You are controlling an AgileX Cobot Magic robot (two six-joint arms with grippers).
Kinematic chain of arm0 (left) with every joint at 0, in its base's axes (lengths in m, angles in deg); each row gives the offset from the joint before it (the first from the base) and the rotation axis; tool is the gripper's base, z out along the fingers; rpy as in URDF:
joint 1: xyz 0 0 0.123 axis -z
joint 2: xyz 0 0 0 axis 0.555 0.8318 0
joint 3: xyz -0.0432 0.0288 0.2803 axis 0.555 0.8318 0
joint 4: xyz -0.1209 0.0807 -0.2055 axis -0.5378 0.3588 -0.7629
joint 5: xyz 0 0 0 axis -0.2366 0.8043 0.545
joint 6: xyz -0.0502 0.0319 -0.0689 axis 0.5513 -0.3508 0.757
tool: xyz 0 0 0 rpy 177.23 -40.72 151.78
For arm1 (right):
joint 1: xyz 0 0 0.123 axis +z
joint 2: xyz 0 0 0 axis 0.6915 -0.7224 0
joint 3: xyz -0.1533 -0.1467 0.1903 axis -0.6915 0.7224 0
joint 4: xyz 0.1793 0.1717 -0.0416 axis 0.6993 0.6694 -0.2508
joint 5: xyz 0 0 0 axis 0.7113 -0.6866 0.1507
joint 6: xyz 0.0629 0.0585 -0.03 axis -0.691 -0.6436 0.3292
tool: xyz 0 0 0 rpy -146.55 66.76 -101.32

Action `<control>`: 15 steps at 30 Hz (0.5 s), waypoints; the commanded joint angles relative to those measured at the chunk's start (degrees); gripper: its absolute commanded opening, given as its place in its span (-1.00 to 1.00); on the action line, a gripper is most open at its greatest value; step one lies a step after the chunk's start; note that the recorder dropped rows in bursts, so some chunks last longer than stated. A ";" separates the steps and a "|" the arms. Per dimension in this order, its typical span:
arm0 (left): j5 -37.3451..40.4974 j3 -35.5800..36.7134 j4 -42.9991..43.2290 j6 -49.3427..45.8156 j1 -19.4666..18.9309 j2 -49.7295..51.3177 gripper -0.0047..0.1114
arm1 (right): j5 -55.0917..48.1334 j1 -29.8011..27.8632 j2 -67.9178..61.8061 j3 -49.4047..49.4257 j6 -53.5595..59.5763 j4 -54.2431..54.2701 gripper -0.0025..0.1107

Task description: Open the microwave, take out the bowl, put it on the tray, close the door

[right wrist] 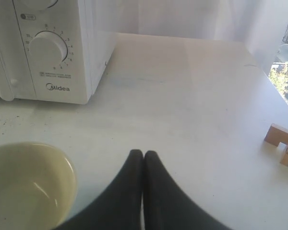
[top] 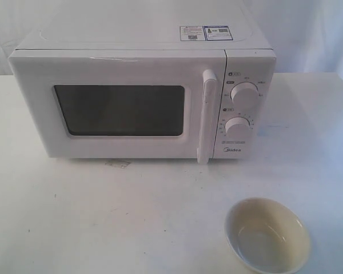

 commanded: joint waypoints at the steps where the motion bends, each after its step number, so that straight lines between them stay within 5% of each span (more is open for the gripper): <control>1: 0.22 0.29 8.24 2.35 0.06 -0.31 -0.92 | 0.02 -0.48 0.33 0.31 0.16 0.07 -0.96; 15: 0.58 0.29 10.09 1.76 0.06 -0.31 -0.92 | 0.02 -0.48 0.33 0.31 0.16 0.07 -0.96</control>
